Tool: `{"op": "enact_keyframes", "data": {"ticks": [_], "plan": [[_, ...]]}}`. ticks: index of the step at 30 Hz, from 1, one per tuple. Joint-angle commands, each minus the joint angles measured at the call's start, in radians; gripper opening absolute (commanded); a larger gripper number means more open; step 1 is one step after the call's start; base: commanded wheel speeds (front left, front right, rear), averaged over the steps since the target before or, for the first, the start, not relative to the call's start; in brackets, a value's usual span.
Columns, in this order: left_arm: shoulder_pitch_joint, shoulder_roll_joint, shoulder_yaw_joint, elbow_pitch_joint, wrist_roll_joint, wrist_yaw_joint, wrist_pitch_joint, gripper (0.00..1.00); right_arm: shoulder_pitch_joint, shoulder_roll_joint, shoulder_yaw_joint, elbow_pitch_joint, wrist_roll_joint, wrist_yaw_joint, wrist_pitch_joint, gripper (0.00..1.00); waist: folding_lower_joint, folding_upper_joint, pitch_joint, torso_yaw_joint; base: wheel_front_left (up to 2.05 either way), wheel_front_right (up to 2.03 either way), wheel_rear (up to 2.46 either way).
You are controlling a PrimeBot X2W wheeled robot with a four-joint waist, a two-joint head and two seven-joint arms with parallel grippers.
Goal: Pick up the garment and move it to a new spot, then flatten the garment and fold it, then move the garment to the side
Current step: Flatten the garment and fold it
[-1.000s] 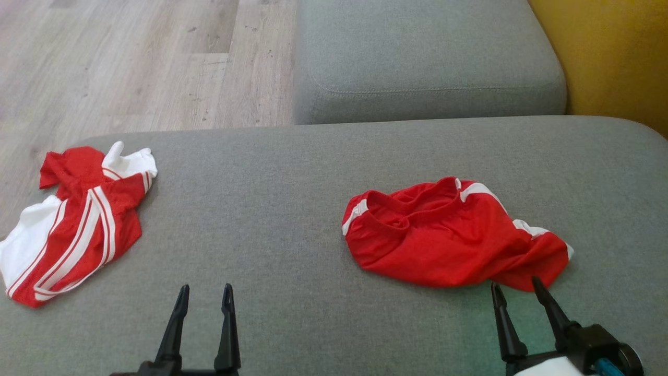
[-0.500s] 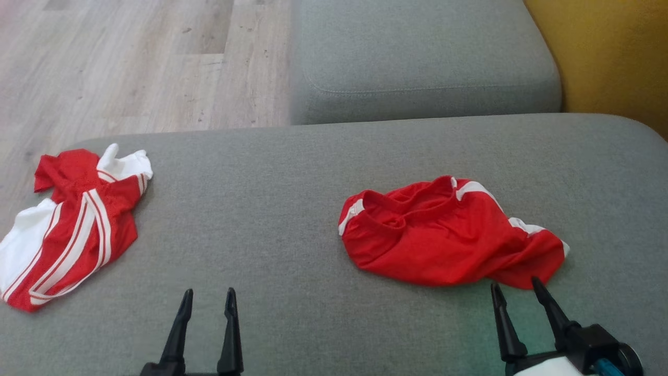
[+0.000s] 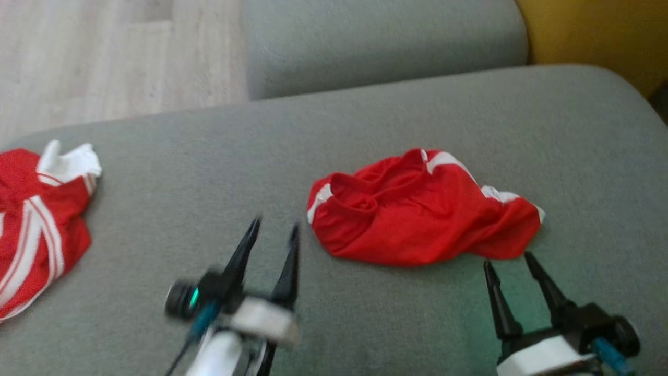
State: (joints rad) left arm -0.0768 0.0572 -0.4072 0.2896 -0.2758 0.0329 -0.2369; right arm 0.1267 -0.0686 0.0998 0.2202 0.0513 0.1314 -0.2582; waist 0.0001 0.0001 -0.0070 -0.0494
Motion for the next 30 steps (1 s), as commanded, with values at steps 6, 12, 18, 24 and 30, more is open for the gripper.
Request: {"op": "enact_keyframes", "data": {"ticks": [6, 12, 18, 24, 30], "plan": [[-0.456, -0.007, -0.171, 0.065, -0.145, -0.014, 0.175, 1.00, -0.139, -0.037, 0.031, -0.065, -0.004, -0.001, -0.004, 1.00, -0.0001, -0.0001, 0.215, -0.105, 0.00, 0.00, 0.00], [-0.678, -0.007, -0.357, 0.134, -0.385, 0.009, 0.307, 1.00, -0.191, -0.033, 0.040, -0.073, -0.001, -0.001, -0.004, 1.00, -0.0001, -0.0001, 0.318, -0.162, 0.00, 0.00, 0.00], [-0.780, -0.007, -0.467, 0.186, -0.620, 0.036, 0.365, 1.00, -0.224, -0.027, 0.055, -0.075, 0.004, -0.001, -0.004, 1.00, -0.0001, -0.0001, 0.374, -0.216, 0.00, 0.00, 0.00], [-0.876, -0.007, -0.547, 0.271, -0.833, 0.056, 0.374, 1.00, -0.243, -0.015, 0.058, -0.073, 0.010, -0.001, -0.004, 1.00, -0.0001, -0.0001, 0.406, -0.277, 0.00, 0.00, 0.00], [-0.950, -0.007, -0.594, 0.380, -0.919, 0.085, 0.312, 1.00, -0.242, -0.005, 0.058, -0.070, 0.013, -0.001, -0.004, 1.00, -0.0001, -0.0001, 0.419, -0.319, 0.00, 0.00, 0.00]]}}
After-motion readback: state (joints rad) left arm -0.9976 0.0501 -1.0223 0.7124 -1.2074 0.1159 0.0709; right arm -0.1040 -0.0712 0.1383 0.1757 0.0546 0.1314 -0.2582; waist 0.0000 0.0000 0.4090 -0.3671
